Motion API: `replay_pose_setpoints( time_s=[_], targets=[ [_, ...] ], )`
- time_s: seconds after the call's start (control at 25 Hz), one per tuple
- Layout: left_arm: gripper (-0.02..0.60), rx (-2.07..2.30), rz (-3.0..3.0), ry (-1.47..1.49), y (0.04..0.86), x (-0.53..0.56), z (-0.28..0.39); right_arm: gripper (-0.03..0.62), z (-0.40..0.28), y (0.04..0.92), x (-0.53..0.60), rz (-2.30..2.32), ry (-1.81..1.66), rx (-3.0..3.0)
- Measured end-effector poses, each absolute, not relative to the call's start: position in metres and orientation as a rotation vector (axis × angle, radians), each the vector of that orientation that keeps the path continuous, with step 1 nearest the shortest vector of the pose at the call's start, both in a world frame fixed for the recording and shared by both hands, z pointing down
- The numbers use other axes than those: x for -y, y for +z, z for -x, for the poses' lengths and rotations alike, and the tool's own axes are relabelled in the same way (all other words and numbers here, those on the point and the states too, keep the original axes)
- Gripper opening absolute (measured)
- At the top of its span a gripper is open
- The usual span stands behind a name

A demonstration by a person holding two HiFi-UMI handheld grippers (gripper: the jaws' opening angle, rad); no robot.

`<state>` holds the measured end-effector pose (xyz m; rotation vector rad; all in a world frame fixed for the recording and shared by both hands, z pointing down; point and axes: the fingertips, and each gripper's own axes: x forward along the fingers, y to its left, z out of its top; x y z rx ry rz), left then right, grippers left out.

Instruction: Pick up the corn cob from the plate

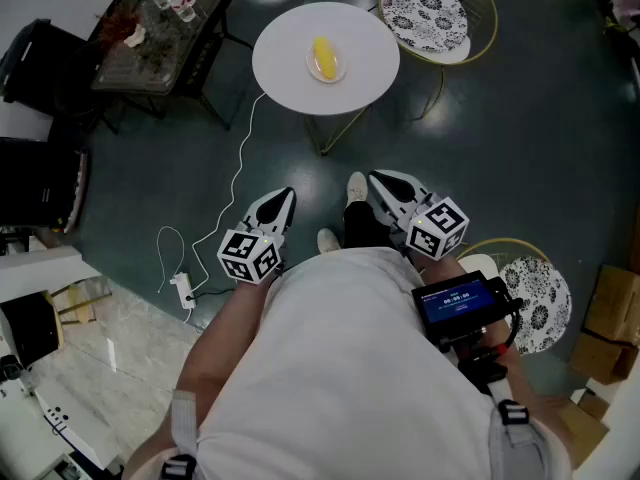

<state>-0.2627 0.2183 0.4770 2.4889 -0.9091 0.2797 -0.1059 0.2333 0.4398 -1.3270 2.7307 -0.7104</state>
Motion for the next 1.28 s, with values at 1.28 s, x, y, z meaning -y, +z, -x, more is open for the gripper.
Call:
replay_pose_setpoints(
  time_s=[1.28],
  targets=[
    [0.008, 0.783, -2.607, 0.283, 0.454, -0.206, 0.206, 0.008, 0.072, 0.422, -0.229, 1.431, -0.634, -2.703]
  ],
)
